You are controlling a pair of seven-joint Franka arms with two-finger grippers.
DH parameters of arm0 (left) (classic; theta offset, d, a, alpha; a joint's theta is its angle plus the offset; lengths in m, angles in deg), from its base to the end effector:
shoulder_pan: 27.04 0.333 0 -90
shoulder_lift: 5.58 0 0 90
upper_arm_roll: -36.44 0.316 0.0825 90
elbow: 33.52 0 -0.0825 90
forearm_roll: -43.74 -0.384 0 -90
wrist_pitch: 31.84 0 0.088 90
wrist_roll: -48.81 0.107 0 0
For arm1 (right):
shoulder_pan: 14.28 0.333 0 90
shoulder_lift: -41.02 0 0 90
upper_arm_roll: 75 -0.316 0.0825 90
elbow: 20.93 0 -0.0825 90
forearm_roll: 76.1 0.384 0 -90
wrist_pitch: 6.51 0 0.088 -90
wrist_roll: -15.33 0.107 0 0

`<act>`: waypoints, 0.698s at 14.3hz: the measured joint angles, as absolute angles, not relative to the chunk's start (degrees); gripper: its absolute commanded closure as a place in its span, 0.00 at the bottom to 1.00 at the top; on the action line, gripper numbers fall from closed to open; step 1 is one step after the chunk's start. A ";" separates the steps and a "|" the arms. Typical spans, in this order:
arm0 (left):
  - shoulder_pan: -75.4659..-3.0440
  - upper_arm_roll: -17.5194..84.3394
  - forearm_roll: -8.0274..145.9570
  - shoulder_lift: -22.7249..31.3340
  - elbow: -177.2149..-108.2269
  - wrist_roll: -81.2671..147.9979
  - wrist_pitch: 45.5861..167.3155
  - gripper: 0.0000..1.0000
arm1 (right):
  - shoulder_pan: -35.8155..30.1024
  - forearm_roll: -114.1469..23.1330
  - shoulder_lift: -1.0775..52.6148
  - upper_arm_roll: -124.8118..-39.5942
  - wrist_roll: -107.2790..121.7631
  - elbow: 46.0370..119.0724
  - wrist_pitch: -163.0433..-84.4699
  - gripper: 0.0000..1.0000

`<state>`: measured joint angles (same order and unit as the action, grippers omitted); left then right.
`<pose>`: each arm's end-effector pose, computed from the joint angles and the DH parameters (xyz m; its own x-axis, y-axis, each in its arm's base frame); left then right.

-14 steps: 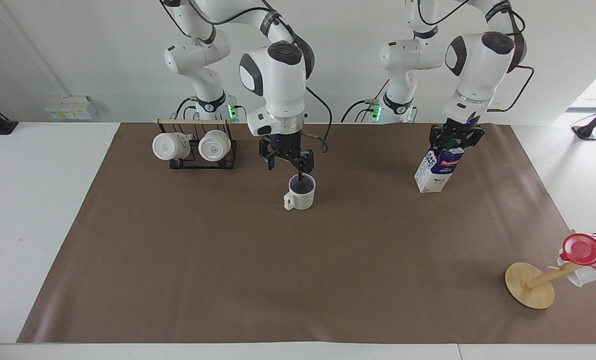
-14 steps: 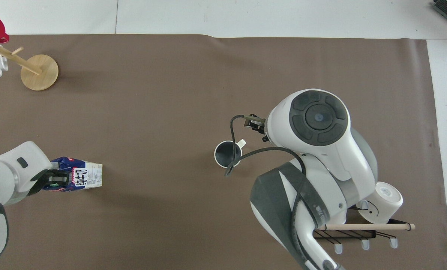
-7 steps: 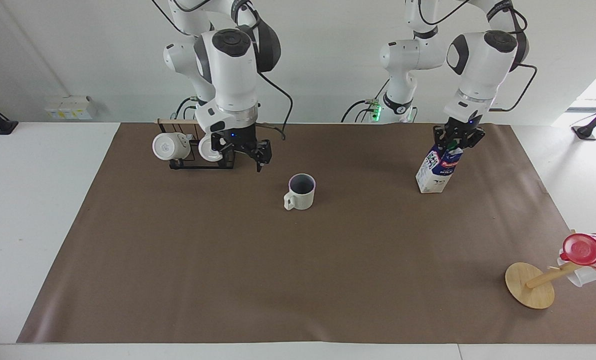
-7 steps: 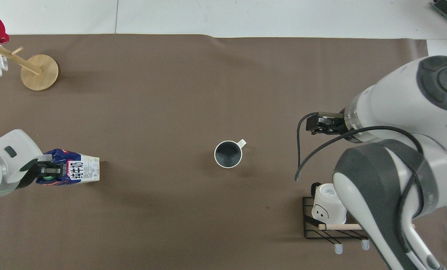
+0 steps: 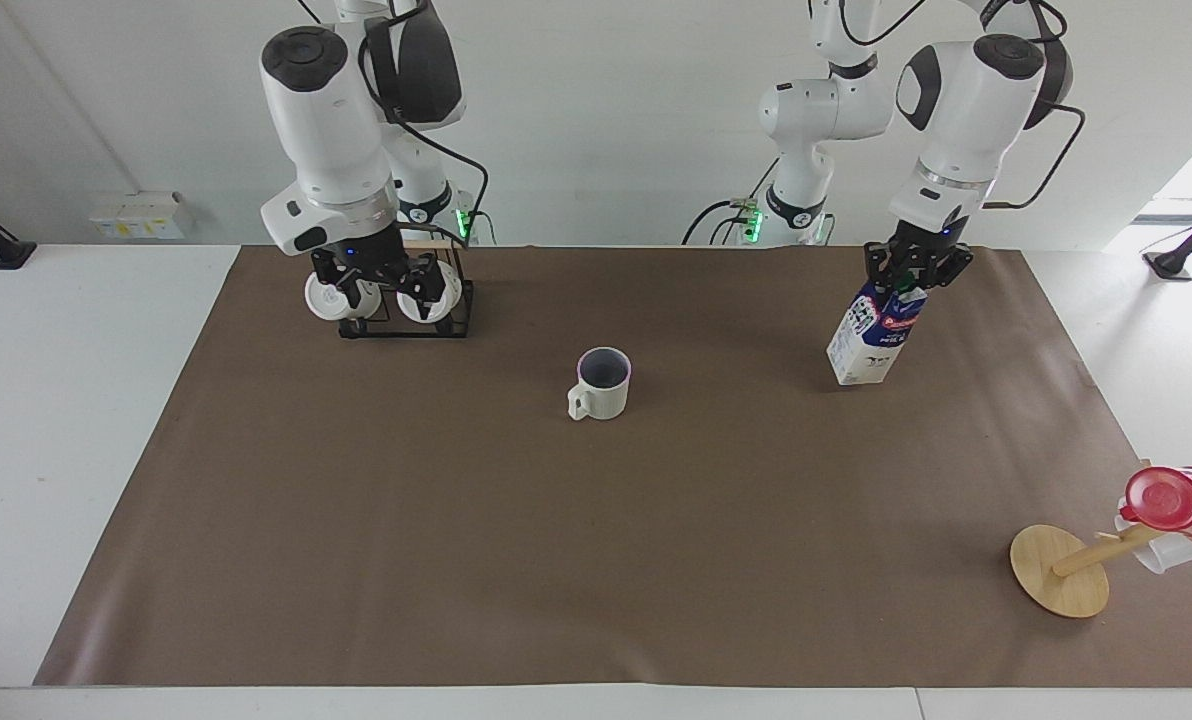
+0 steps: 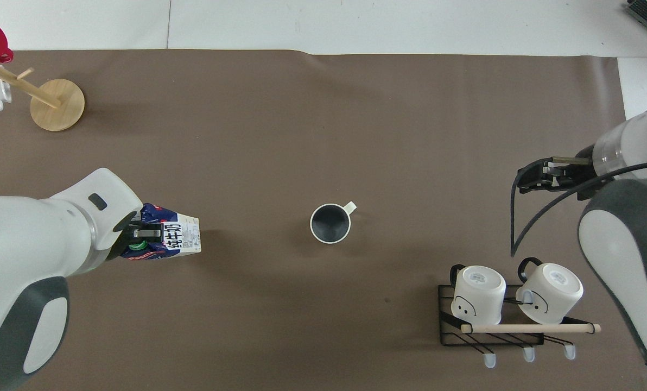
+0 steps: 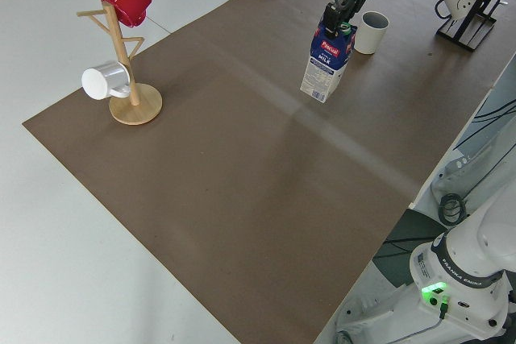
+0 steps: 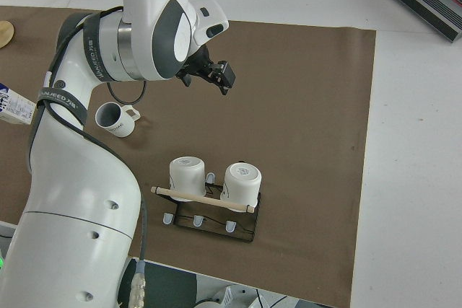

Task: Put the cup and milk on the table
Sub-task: 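Carry the milk carton with the left gripper beside the white mug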

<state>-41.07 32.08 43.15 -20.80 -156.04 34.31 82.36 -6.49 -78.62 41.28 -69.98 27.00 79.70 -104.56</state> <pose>0.4626 -0.1559 0.5281 0.9900 -0.0694 0.1229 -0.0701 -0.9975 0.0010 0.5568 0.0227 0.5510 0.9884 -0.1484 -0.0311 -0.1468 -0.9879 0.0502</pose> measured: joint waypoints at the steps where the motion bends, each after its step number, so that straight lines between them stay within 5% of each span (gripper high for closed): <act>1: -42.12 32.05 43.16 -19.54 -154.30 32.73 82.07 0.59 | -7.53 -78.62 41.32 -69.98 25.79 79.70 -104.55 0.00; 6: -53.05 31.89 43.16 -11.62 -148.29 18.33 82.71 0.59 | -12.14 -78.60 42.75 -69.92 20.12 79.36 -104.55 0.00; 10: -55.28 32.03 42.57 -5.44 -145.06 16.86 86.34 0.59 | -12.39 -78.56 43.68 -70.28 19.98 77.72 -104.55 0.00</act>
<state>-55.28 32.03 42.57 -5.44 -145.06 16.86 86.34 -12.39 -78.56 43.68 -70.28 19.98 77.72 -104.55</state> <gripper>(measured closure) 0.586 0.000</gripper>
